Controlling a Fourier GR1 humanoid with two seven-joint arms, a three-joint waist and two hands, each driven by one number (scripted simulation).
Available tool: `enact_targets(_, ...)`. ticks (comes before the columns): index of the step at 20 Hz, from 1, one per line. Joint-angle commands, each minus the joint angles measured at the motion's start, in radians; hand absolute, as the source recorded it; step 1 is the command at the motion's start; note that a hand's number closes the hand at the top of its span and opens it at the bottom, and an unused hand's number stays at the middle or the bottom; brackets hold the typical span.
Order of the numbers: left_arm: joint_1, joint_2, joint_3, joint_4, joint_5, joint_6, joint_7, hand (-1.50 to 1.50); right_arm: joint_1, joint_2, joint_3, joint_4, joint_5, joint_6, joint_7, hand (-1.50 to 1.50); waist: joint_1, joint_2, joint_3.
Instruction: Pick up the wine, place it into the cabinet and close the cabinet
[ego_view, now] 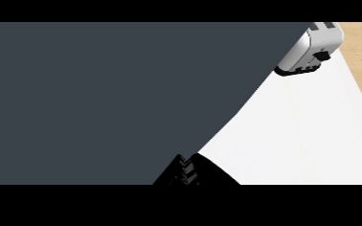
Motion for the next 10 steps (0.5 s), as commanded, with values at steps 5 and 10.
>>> enact_targets(5, 0.019, -0.009, 0.044, -0.007, -0.015, 0.002, 0.017, -1.50, -0.389, 0.081, -0.062, 0.363, -0.119, -0.167, -0.023, 1.50, -0.020, -0.001, 0.003)
enact_targets(10, 0.010, -0.019, 0.066, -0.020, -0.009, 0.003, 0.046, -1.50, -0.462, 0.082, -0.128, 0.518, -0.220, -0.186, -0.120, 1.50, -0.022, 0.000, 0.004)
